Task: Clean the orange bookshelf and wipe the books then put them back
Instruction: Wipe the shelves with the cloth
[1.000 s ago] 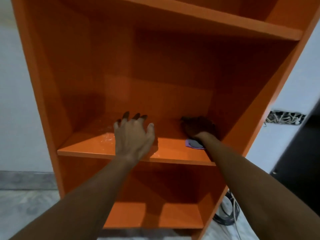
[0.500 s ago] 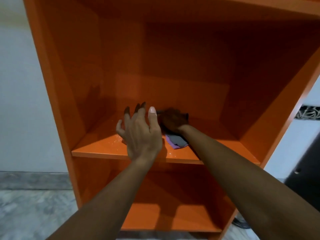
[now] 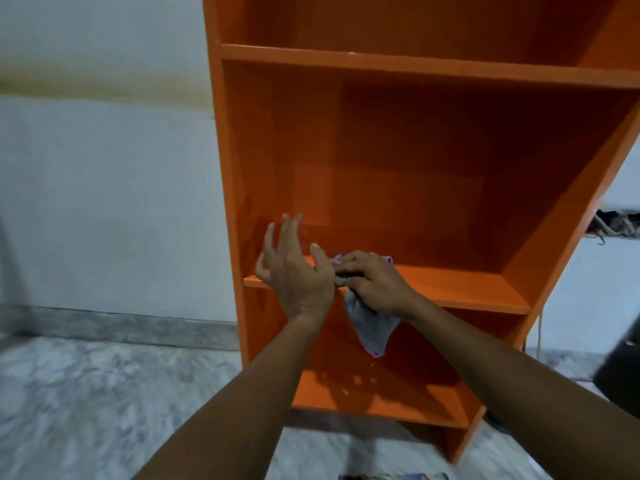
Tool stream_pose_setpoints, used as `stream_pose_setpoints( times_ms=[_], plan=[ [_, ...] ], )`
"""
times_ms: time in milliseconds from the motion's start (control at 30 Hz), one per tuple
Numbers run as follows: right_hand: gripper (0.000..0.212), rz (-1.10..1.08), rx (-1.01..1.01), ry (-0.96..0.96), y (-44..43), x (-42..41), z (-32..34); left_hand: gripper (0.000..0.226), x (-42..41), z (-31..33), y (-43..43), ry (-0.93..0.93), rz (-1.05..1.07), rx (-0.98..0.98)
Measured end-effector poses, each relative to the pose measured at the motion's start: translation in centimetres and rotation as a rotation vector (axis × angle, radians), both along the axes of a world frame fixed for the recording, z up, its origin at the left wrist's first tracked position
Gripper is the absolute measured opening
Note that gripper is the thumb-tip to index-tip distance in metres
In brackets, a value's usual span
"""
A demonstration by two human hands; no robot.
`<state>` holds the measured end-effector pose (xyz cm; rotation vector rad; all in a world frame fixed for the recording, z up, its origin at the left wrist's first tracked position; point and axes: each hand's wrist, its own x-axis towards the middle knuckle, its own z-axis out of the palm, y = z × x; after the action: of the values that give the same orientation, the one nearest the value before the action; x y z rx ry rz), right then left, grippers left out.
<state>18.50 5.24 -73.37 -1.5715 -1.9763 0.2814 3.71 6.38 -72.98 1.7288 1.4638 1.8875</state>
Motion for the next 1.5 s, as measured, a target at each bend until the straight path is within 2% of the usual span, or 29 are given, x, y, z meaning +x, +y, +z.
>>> stream_pose_setpoints(
  times_ms=[100,200,300,400,500,567,633,700,767,833,900,1000,1033,1200,1300,1433,1500],
  plan=[
    [0.043,-0.033,0.131,-0.042,-2.6,-2.4,-0.2,0.047,-3.1,0.4,-1.8,0.04,0.131,-0.08],
    [0.042,-0.013,0.086,0.034,-4.2,-4.4,1.1,0.055,-5.2,1.7,-2.1,-0.062,0.232,-0.335],
    [0.04,0.025,0.054,0.046,-5.0,-5.4,2.7,0.07,-6.9,2.7,-1.0,-0.218,0.217,-0.589],
    [0.039,-0.109,0.176,0.122,-3.5,-5.2,3.8,0.062,-8.5,1.8,0.9,-0.134,0.102,-0.693],
    [0.028,-0.34,0.302,0.234,0.2,-4.0,4.7,0.041,-9.5,-0.6,2.5,0.051,0.035,-0.599],
    [0.018,-0.515,0.251,0.221,3.1,-2.7,4.1,0.044,-9.8,-2.1,3.0,0.042,0.01,-0.499],
    [0.022,-0.604,0.135,0.219,5.7,-1.5,3.0,0.05,-9.9,-3.1,3.1,0.001,-0.03,-0.421],
    [0.031,-0.635,-0.011,0.087,7.9,-0.8,2.0,0.052,-10.0,-4.0,3.1,0.009,-0.062,-0.343],
    [0.038,-0.687,-0.215,-0.139,9.7,-1.0,1.7,0.053,-10.3,-4.7,3.6,0.015,-0.079,-0.271],
    [0.045,-0.682,-0.285,-0.225,11.3,-1.4,2.3,0.058,-10.3,-5.1,4.1,-0.017,-0.092,-0.229],
    [0.041,-0.672,-0.273,-0.231,13.0,-1.3,2.5,0.059,-10.0,-5.6,4.2,-0.062,-0.094,-0.184],
    [0.069,-0.695,-0.288,-0.219,15.4,-1.1,2.0,0.068,-9.7,-6.4,4.9,-0.086,-0.07,-0.062],
    [0.071,-0.678,-0.276,-0.229,15.9,-1.3,1.9,0.068,-9.8,-6.6,5.4,-0.086,-0.063,-0.033],
    [0.049,-0.438,-0.274,-0.347,18.4,-3.9,2.3,0.07,-9.5,-7.0,6.1,-0.068,-0.068,0.022],
    [0.051,-0.348,-0.261,-0.384,20.4,-6.7,1.9,0.071,-9.7,-7.2,6.4,-0.055,-0.078,0.043],
    [0.057,-0.445,-0.165,-0.33,21.8,-9.8,1.7,0.07,-9.9,-7.5,6.8,-0.042,-0.073,0.06],
    [0.055,-0.369,-0.193,-0.39,21.4,-9.2,1.7,0.071,-9.9,-7.4,6.9,-0.04,-0.089,0.057]
  ],
)
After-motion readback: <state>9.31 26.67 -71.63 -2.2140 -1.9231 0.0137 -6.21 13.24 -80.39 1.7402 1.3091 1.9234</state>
